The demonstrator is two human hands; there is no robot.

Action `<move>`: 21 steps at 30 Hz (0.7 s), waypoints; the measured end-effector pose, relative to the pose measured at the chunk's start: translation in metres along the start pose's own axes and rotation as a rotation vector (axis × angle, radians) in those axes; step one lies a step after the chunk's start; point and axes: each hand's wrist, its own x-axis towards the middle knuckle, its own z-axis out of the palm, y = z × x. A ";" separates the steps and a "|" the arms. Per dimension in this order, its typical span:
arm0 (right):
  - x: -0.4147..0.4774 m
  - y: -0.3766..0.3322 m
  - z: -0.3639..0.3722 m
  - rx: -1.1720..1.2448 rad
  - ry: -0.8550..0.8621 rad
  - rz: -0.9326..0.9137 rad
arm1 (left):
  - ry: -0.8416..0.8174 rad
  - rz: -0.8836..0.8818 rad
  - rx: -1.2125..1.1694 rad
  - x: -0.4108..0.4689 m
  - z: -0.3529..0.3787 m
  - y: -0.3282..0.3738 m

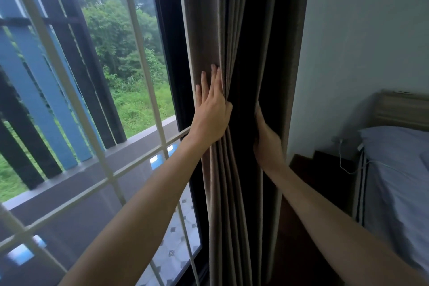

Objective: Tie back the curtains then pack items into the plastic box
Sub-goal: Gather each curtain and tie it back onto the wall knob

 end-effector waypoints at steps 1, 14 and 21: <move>-0.009 -0.001 0.003 0.013 -0.036 0.025 | -0.006 0.006 0.004 0.000 0.000 -0.001; -0.091 -0.013 0.027 -0.161 -0.214 0.281 | -0.030 0.040 -0.120 0.001 0.006 0.005; -0.098 -0.028 0.033 -0.237 -0.215 0.315 | -0.060 0.043 -0.286 0.005 0.015 0.011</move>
